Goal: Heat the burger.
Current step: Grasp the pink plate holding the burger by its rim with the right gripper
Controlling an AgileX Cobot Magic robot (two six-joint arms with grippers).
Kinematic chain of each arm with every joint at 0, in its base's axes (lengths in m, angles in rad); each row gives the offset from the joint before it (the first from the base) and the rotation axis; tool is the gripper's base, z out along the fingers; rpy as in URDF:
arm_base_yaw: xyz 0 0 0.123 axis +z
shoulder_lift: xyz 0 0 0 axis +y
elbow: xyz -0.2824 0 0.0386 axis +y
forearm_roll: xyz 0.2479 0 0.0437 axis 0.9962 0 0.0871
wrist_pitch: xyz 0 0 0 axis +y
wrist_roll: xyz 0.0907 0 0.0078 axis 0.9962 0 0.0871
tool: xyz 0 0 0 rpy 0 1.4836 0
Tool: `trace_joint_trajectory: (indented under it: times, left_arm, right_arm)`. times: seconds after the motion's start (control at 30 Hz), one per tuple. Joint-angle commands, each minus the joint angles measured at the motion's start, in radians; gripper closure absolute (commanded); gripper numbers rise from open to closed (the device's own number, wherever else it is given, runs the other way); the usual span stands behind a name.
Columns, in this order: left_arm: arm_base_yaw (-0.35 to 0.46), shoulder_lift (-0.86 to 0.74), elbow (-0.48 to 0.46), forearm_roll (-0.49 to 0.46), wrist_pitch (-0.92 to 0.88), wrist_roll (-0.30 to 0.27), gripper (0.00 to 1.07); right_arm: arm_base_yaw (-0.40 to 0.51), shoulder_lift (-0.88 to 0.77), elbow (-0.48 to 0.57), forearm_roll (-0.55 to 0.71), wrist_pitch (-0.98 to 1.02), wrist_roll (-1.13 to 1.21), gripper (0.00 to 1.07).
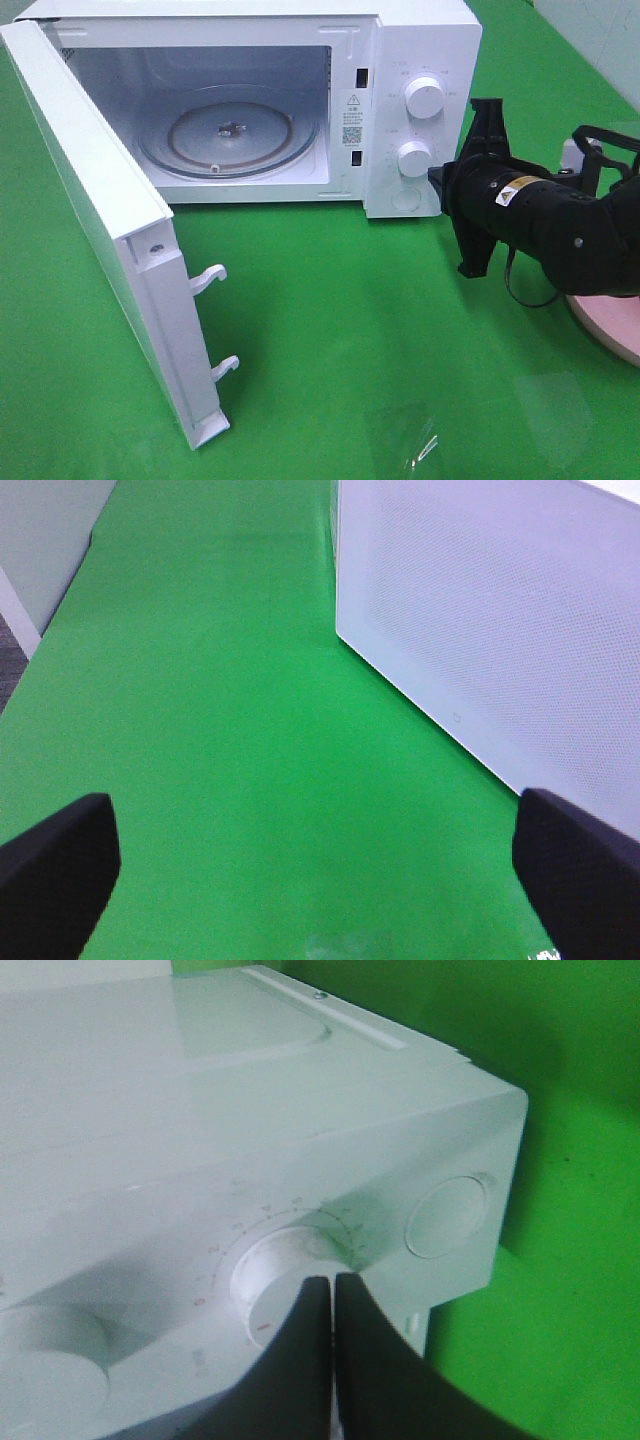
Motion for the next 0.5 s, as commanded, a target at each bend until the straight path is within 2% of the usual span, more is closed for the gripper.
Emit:
trace_joint_trajectory:
  times: [0.03,0.13,0.23,0.27,0.5]
  left_arm:
    - [-0.006,-0.019,0.002,-0.003,-0.007,-0.005,0.07]
    - [-0.006,-0.019,0.002,-0.003,-0.007,-0.005,0.07]
    - [-0.006,-0.019,0.002,-0.003,-0.007,-0.005,0.07]
    - [-0.006,-0.019,0.002,-0.003,-0.007,-0.005,0.07]
    - [-0.006,-0.019,0.002,-0.003,-0.007,-0.005,0.07]
  right_arm:
    - [0.001,-0.052,0.019,-0.019,0.056,-0.082,1.07]
    - [0.001,-0.123,0.029,-0.019,0.186,-0.232,1.07]
    - [0.001,-0.141,0.029,-0.019,0.215,-0.277,1.07]
    - [0.001,-0.19,0.029,-0.019,0.285,-0.395,1.07]
    - [0.001,-0.284,0.021,-0.018,0.444,-0.628,1.07]
